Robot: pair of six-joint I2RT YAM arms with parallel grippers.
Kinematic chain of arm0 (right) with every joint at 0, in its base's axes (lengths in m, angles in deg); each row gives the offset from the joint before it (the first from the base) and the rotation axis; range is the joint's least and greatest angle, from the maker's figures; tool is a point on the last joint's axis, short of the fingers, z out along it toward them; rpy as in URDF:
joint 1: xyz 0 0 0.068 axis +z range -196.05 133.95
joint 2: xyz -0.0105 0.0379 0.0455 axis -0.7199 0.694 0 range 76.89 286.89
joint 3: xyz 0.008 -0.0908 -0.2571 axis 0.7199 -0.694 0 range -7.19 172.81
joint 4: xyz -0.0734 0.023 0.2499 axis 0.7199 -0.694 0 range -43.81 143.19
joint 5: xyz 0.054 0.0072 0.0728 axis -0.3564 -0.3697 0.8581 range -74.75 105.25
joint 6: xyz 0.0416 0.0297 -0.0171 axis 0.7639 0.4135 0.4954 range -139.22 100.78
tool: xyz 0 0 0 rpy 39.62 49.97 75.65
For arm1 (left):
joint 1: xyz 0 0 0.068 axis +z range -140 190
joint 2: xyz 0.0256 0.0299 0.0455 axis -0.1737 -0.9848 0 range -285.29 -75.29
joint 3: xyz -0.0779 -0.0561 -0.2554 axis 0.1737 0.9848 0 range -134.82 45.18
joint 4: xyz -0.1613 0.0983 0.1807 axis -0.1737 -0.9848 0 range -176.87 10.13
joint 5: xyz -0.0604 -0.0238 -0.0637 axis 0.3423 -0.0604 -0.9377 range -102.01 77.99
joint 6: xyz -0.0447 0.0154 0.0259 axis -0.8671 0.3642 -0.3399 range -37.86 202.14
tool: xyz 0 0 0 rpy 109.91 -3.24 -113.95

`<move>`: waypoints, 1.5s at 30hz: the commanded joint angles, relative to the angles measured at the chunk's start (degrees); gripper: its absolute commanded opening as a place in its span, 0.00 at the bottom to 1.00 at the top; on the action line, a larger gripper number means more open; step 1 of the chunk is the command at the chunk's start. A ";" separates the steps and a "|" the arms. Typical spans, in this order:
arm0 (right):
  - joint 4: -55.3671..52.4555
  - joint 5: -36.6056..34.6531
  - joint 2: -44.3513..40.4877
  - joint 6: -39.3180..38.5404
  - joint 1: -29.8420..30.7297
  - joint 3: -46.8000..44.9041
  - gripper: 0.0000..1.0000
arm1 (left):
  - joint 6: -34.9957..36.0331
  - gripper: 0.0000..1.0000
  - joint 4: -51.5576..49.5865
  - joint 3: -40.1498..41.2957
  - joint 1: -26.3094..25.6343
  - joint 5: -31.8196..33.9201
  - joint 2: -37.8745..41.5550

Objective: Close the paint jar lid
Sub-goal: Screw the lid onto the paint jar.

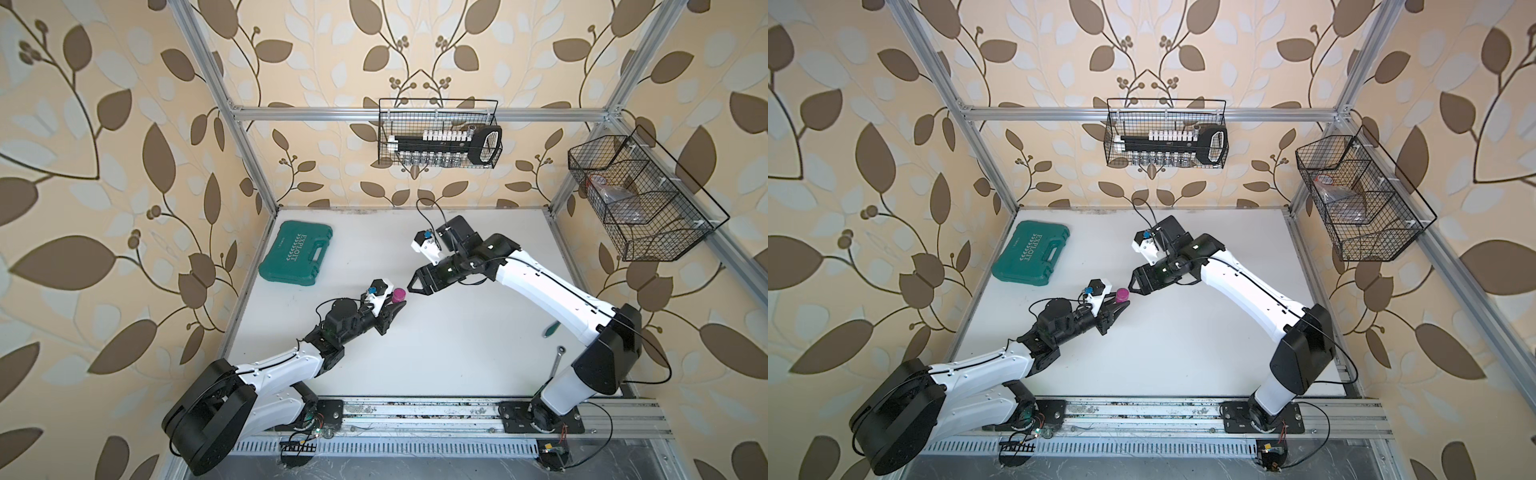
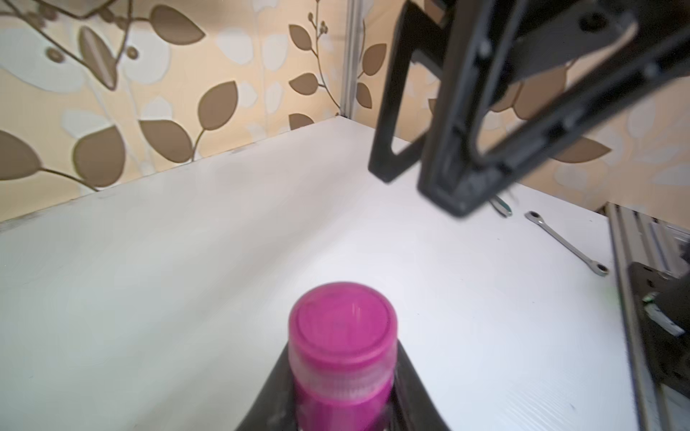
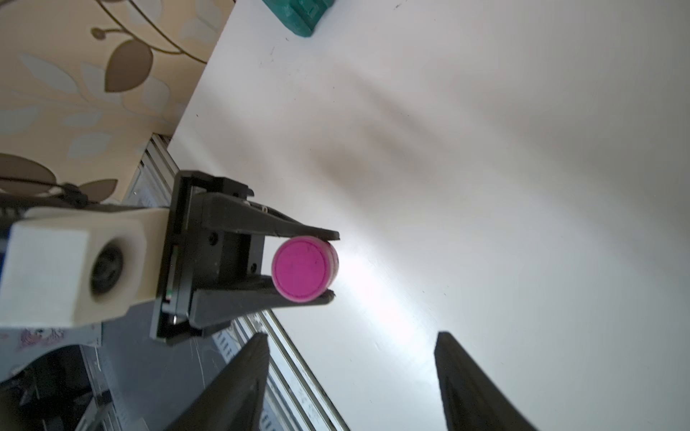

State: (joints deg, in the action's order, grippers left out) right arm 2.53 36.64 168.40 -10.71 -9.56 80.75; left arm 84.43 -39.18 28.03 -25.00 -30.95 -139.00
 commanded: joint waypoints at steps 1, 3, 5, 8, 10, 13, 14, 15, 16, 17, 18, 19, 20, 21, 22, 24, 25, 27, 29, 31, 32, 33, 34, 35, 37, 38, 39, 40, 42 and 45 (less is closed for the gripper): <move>-5.44 4.82 -2.23 -14.06 -0.11 -0.86 0.70 | -1.43 0.01 -2.01 -3.72 1.96 -14.02 0.63; -5.78 7.92 -3.11 -21.11 0.04 -2.51 0.70 | -1.45 0.01 -4.38 -5.54 2.78 -19.77 -0.41; -5.25 9.84 -3.89 -26.31 0.16 -4.21 0.69 | -1.15 0.01 -6.29 -6.95 2.92 -22.20 -1.26; -2.89 12.00 -5.55 -32.40 0.31 -7.62 0.68 | -0.86 0.01 -8.44 -8.61 2.98 -24.66 -1.74; -1.50 13.67 -6.07 -34.51 0.33 -8.49 0.68 | -0.31 0.01 -10.42 -9.87 2.86 -25.76 -2.20; -1.22 15.13 -5.35 -36.05 0.29 -7.74 0.68 | 0.23 0.01 -11.45 -10.45 2.84 -26.15 -2.69; -1.62 15.60 -4.86 -36.62 0.31 -7.22 0.68 | 0.27 0.01 -11.31 -10.15 2.84 -25.94 -2.66; -2.35 16.04 -4.23 -37.59 0.46 -6.64 0.67 | 0.28 0.01 -10.73 -9.84 2.84 -25.87 -2.57; -2.84 15.95 -3.70 -38.14 0.57 -6.19 0.67 | 0.38 0.01 -10.77 -9.76 2.86 -25.80 -2.57; -2.96 15.39 -3.12 -38.25 0.66 -5.87 0.67 | 0.54 0.01 -11.06 -9.83 2.84 -25.80 -2.70; -3.15 15.41 -2.54 -38.26 0.88 -5.45 0.67 | 0.72 0.01 -11.17 -9.81 2.84 -25.72 -2.81; -3.50 15.81 -1.88 -38.64 1.10 -5.11 0.67 | 0.79 0.01 -11.13 -9.75 2.91 -25.63 -2.83; -3.91 15.24 -1.08 -38.98 1.59 -4.66 0.67 | 0.80 0.01 -10.93 -9.73 2.84 -25.41 -2.79; -3.81 13.92 -0.30 -38.91 2.12 -4.18 0.67 | 0.80 0.01 -10.81 -9.74 2.86 -25.36 -2.74; -4.08 13.43 0.59 -38.91 2.43 -3.53 0.66 | 0.83 0.01 -10.80 -9.75 2.84 -25.57 -2.73; -5.36 13.13 2.70 -39.10 2.86 -1.59 0.65 | 0.82 0.01 -10.99 -10.01 2.84 -25.88 -2.87; -5.64 12.74 3.45 -38.90 2.97 -0.75 0.63 | 0.79 0.01 -10.93 -9.96 2.84 -25.89 -2.92; -6.13 12.99 4.64 -38.87 3.06 0.67 0.61 | 0.94 0.01 -10.85 -9.84 2.84 -25.89 -2.92; -6.32 12.81 5.23 -38.91 3.37 1.47 0.58 | 0.91 0.01 -10.79 -9.76 2.84 -25.80 -2.89; -6.91 12.73 5.82 -38.87 3.50 2.17 0.54 | 0.96 0.01 -10.76 -9.75 2.84 -25.73 -2.85; -7.41 12.63 6.17 -38.86 3.59 2.51 0.52 | 1.00 0.01 -10.79 -9.75 2.84 -25.63 -2.83; -7.82 12.35 6.54 -38.86 3.59 2.89 0.50 | 1.11 0.01 -10.74 -9.70 2.84 -25.54 -2.75; -8.33 12.24 6.80 -38.84 3.59 3.14 0.49 | 1.11 0.01 -10.78 -9.55 2.84 -25.47 -2.70; -8.79 12.19 7.01 -38.87 3.59 3.36 0.47 | 1.20 0.00 -10.82 -9.57 2.84 -25.38 -2.66; -9.09 12.17 7.27 -38.90 3.59 3.41 0.42 | 1.26 0.01 -10.85 -9.62 2.85 -25.19 -2.57; -9.14 12.10 7.28 -38.91 3.59 3.39 0.40 | 1.29 0.00 -10.88 -9.58 2.85 -25.14 -2.49; -9.26 12.09 7.35 -38.90 3.59 3.39 0.39 | 1.28 0.01 -10.93 -9.55 2.84 -25.05 -2.39; -9.38 12.17 7.41 -38.84 3.59 3.29 0.37 | 1.30 0.00 -11.03 -9.53 2.85 -24.92 -2.39; -9.48 12.14 7.61 -38.48 3.59 3.43 0.33 | 1.34 0.01 -10.90 -9.40 2.84 -24.50 -2.22; -9.47 12.01 7.95 -36.73 3.82 3.70 0.28 | 1.00 0.01 -10.20 -9.16 2.84 -23.55 -2.04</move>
State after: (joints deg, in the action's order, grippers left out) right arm -4.48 48.66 174.74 -48.81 -6.41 82.89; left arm 85.00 -52.01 19.48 -22.20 -55.27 -142.14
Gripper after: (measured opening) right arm 0.299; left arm 0.324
